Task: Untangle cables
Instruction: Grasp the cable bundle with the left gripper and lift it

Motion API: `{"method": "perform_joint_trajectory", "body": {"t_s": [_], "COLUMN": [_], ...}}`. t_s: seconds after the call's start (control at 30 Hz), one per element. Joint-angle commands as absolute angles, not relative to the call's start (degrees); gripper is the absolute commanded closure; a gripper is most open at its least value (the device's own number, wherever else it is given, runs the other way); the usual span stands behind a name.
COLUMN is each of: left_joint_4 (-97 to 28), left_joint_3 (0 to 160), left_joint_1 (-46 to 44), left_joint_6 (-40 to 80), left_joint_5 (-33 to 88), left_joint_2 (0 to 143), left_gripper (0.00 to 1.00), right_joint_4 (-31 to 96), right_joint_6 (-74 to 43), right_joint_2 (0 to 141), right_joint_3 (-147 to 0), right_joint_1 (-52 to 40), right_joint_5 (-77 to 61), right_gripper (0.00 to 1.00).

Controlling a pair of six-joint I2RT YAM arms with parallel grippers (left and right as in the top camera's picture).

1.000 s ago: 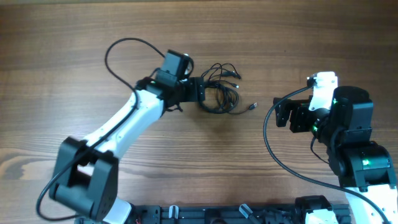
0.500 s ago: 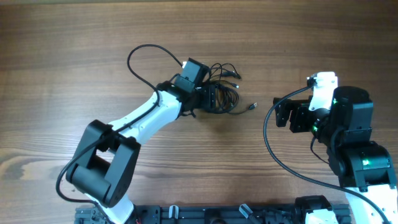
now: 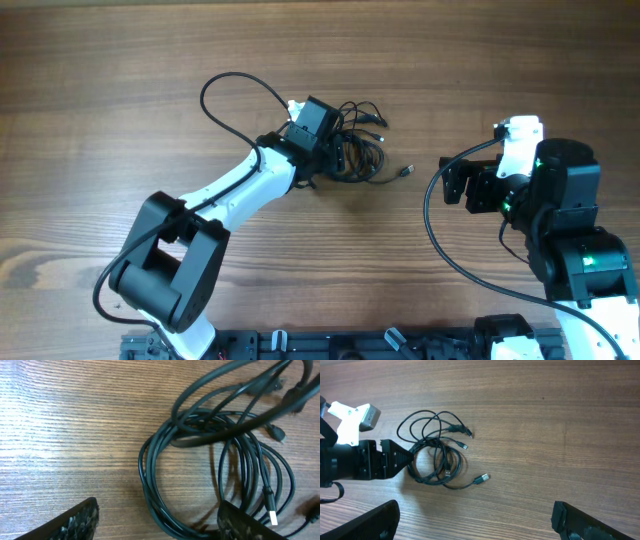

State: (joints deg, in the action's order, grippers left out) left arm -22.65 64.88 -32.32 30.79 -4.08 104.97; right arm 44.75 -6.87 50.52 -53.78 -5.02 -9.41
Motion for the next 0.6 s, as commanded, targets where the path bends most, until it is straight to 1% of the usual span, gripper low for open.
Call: {"method": "perform_joint_trajectory", "body": {"t_s": [0.0,0.17,0.23,0.4,0.57], "left_joint_4": [-22.4,-22.5,-22.5,-22.7,-23.2], "left_joint_3": [65.6,65.6,65.6,65.6,65.6], "left_joint_1": [-32.5,-32.5,-32.5,-32.5,-33.2], "left_joint_6": [32.2,32.2,32.2,32.2,32.2], "left_joint_5": [-6.1,-6.1,-6.1,-6.1,-6.1], "left_joint_2": [106.9,109.0,109.3,109.4,109.6], "left_gripper": [0.23,0.23,0.25,0.34,0.34], "right_joint_4": [44.7,44.7,44.7,44.7,44.7], "right_joint_6": [-7.7,-7.7,-7.7,-7.7,-7.7], "right_joint_2": [50.8,50.8,50.8,50.8,50.8], "right_joint_3": [-55.0,-55.0,-55.0,-55.0,-55.0], "right_joint_1": [-5.3,-5.3,-5.3,-5.3,-5.3], "right_joint_5": [-10.4,-10.4,-10.4,-10.4,-10.4], "right_gripper": [0.00,0.00,0.00,0.00,0.00]}}
